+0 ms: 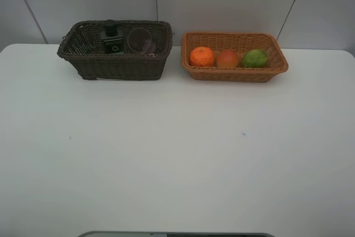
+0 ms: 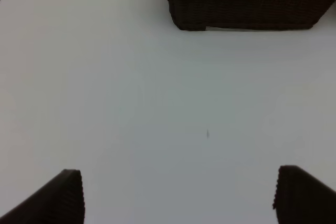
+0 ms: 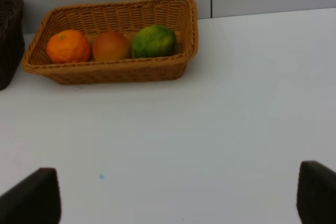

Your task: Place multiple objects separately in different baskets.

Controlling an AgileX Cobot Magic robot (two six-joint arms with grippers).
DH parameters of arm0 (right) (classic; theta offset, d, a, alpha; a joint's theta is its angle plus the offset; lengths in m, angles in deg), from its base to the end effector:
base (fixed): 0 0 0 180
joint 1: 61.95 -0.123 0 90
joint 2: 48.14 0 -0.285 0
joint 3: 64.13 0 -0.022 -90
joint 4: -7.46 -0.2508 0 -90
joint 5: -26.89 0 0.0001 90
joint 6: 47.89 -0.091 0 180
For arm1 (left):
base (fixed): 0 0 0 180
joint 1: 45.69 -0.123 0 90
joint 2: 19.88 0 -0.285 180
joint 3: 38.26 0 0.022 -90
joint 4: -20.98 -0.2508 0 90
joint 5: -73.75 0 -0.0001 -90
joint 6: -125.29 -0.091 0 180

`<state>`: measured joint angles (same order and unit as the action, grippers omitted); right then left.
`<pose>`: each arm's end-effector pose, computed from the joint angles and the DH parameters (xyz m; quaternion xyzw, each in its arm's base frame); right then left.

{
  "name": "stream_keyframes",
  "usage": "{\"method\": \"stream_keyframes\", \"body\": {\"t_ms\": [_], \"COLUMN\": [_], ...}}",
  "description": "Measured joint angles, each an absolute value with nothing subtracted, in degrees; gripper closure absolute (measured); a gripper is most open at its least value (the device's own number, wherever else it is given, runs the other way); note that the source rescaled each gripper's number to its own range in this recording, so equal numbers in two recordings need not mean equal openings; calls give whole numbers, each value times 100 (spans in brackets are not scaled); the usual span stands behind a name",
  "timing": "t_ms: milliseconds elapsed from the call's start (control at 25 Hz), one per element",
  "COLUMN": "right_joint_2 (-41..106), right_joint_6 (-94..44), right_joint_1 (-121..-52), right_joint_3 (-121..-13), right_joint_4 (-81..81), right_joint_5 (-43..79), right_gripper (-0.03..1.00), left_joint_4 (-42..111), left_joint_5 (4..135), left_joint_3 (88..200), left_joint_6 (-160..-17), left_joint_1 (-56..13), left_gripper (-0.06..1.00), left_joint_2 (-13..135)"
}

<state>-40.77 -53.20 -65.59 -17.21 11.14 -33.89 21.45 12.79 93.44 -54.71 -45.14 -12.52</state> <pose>-0.0092 -0.0057 0.2853 0.0141 0.8432 0.0099 0.5374 -0.0067 -0.0006 0.2783 0.0043 0.8509 -0.0066 0.5253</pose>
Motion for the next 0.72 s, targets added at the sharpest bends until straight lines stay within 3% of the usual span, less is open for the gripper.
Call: {"method": "stream_keyframes", "body": {"t_ms": [720], "right_joint_2": [-4077], "right_joint_6": [-5320], "right_joint_1": [-6559], "right_joint_3": [-1721], "right_joint_4": [1114], "right_joint_5": [-3389], "right_gripper": [-3], "left_joint_4": [2145], "left_joint_5": [1279], "left_joint_3": [9344], "left_joint_6": [-5471], "left_joint_1": [-4514], "left_gripper": [2], "left_joint_2": [-1252]}}
